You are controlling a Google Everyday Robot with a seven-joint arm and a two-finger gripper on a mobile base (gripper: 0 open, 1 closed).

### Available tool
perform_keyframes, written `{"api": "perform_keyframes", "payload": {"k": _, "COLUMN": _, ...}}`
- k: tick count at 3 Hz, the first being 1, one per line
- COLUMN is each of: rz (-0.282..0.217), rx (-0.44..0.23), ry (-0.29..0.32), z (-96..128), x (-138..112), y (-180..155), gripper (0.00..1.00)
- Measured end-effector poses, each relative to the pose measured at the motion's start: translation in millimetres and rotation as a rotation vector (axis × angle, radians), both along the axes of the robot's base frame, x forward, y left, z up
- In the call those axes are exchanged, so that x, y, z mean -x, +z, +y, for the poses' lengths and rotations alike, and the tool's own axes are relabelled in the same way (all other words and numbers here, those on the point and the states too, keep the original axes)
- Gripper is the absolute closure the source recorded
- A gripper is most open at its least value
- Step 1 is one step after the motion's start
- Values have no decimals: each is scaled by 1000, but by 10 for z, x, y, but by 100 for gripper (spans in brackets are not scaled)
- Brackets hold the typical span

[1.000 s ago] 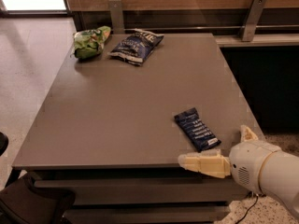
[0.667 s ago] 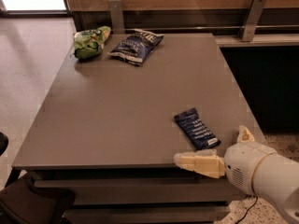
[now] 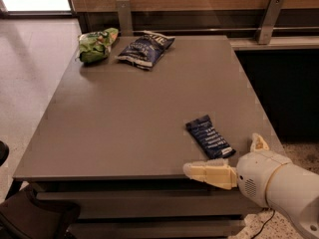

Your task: Move rxbar blueberry near blue chip bag

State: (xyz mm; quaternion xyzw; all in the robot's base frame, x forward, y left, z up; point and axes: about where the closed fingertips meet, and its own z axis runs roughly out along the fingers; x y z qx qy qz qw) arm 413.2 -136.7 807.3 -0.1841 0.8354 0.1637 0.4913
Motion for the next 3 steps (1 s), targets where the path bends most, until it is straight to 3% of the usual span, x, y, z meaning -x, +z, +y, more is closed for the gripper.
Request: {"api": "perform_keyframes", "payload": {"k": 3, "rz": -56, "rx": 15, "ry": 18, "z": -13, "x": -138, "y": -68, "gripper": 0}}
